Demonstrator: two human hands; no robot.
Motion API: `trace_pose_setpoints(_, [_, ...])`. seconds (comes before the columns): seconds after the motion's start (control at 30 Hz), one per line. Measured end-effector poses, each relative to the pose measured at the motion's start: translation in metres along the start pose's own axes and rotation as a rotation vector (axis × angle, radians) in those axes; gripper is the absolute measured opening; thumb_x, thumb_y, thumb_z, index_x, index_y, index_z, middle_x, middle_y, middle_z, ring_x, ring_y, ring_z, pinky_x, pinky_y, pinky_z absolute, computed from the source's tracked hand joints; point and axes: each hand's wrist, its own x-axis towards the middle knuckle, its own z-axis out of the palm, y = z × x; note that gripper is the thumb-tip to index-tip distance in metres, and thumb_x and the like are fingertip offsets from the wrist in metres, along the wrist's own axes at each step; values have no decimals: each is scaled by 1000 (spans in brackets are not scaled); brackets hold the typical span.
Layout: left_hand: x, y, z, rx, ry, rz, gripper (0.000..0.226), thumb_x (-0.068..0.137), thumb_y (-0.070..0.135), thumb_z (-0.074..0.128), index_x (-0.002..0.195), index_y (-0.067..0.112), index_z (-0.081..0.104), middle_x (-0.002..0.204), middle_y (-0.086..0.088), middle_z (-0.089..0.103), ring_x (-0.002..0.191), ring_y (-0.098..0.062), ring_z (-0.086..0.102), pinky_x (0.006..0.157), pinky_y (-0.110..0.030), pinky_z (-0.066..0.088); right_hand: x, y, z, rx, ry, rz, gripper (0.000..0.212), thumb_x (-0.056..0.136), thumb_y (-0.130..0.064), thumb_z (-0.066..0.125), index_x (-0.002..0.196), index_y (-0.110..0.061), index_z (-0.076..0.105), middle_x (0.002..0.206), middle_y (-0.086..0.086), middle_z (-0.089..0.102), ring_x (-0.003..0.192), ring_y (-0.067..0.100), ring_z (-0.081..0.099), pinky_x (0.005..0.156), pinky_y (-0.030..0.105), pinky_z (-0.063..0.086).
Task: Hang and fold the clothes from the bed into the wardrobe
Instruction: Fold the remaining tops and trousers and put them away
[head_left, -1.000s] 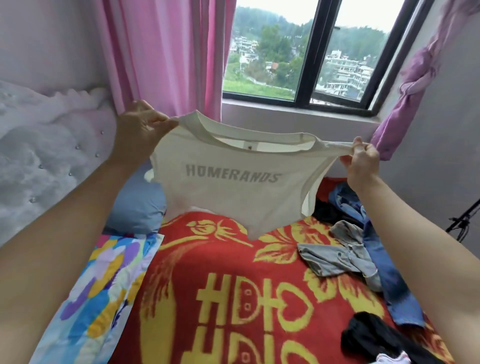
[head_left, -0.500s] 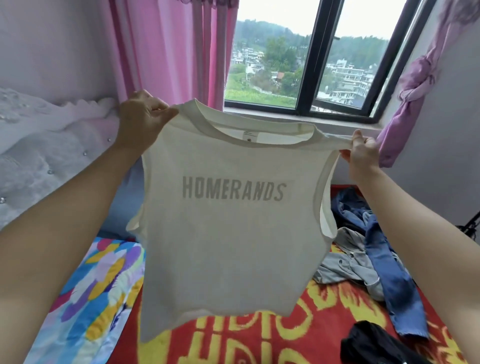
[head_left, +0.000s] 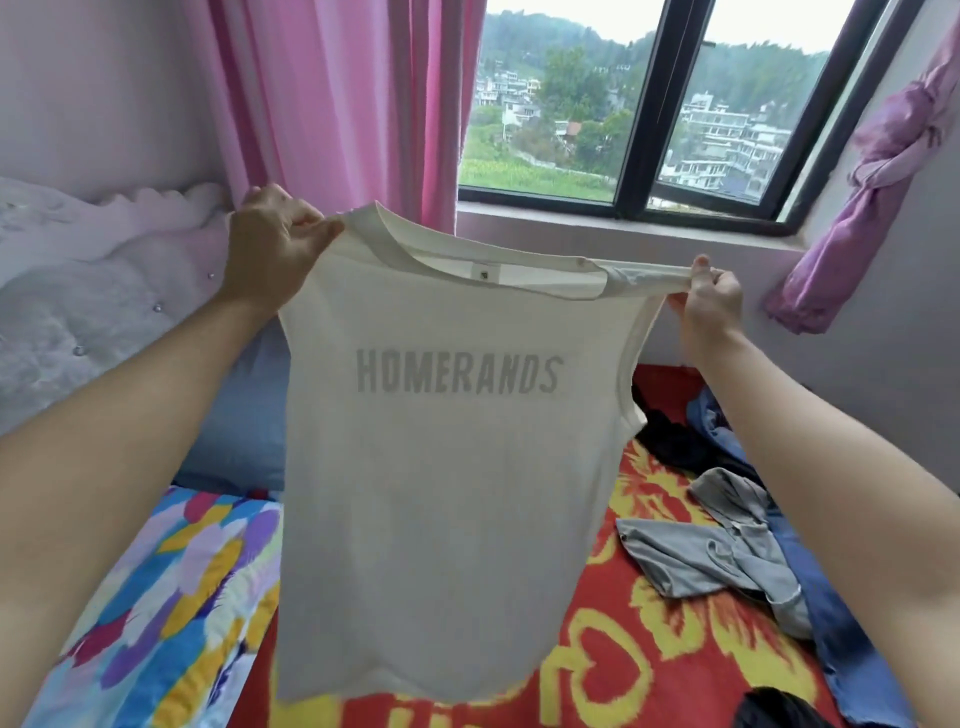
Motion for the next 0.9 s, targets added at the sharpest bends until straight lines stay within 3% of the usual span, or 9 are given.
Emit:
trace_pose_setpoints(0.1, [1, 5, -10, -73, 26, 24, 38, 85, 33, 63, 88, -4, 71, 71, 16, 39, 85, -21, 47, 80, -35, 42, -1, -12, -2, 107, -14, -19, 22, 101, -25, 41, 81, -15, 42, 85, 0, 50, 79, 9, 56, 77, 25, 54])
trace_pose_setpoints(0.3, [-53, 16, -18, -154, -70, -44, 28, 85, 26, 66, 76, 0, 63, 73, 16, 42, 79, -8, 46, 77, -26, 36, -25, 10, -22, 98, -18, 78, 22, 101, -27, 41, 82, -16, 44, 87, 2, 53, 81, 11, 57, 78, 28, 54])
trace_pose_setpoints(0.37, [-95, 13, -18, -184, -177, -2, 27, 81, 34, 64, 70, 9, 59, 73, 12, 47, 77, 3, 43, 75, -22, 34, -40, 36, -35, 27, -39, 138, 24, 101, -28, 40, 80, -16, 44, 84, 2, 52, 81, 15, 56, 80, 31, 50])
trace_pose_setpoints(0.43, [-155, 7, -13, -131, -306, 36, 39, 75, 50, 59, 65, 12, 60, 80, 5, 57, 82, -3, 42, 76, -26, 31, -62, 77, -55, -109, -57, 214, 25, 99, -30, 42, 77, -18, 44, 81, 1, 51, 83, 19, 53, 82, 36, 45])
trace_pose_setpoints(0.53, [-244, -7, -5, -58, -471, 3, 45, 72, 73, 45, 68, 28, 50, 90, 21, 58, 93, -11, 45, 74, -30, 24, -100, 130, -87, -241, -103, 342, 26, 98, -27, 44, 73, -19, 43, 73, 2, 43, 68, 17, 46, 66, 31, 38])
trace_pose_setpoints(0.63, [-336, -19, 5, -32, -681, -38, 29, 71, 59, 50, 71, 33, 37, 60, 14, 55, 70, -5, 50, 76, -52, 44, -147, 178, -119, -290, -100, 514, 26, 97, -12, 42, 71, -16, 42, 71, 4, 43, 63, 15, 45, 54, 25, 38])
trace_pose_setpoints(0.7, [-396, -19, 9, -20, -826, -43, 24, 75, 49, 48, 71, 35, 29, 45, 7, 43, 45, -14, 45, 66, -49, 50, -178, 211, -142, -338, -89, 617, 25, 93, -7, 41, 69, -14, 42, 67, 6, 42, 57, 16, 47, 48, 24, 40])
trace_pose_setpoints(0.77, [-438, -11, 6, -50, -966, -230, 24, 73, 52, 49, 66, 39, 30, 44, 8, 33, 42, -15, 35, 51, -30, 38, -208, 239, -160, -374, -76, 697, 26, 91, -5, 43, 66, -13, 41, 66, 6, 42, 53, 13, 49, 46, 22, 42])
trace_pose_setpoints(0.9, [-495, 5, -4, -81, -1191, -555, 43, 65, 45, 64, 59, 24, 27, 53, 7, 32, 55, -11, 28, 54, -32, 20, -263, 282, -193, -405, -130, 820, 33, 90, -1, 51, 63, -13, 36, 62, 6, 35, 55, 15, 38, 45, 22, 43])
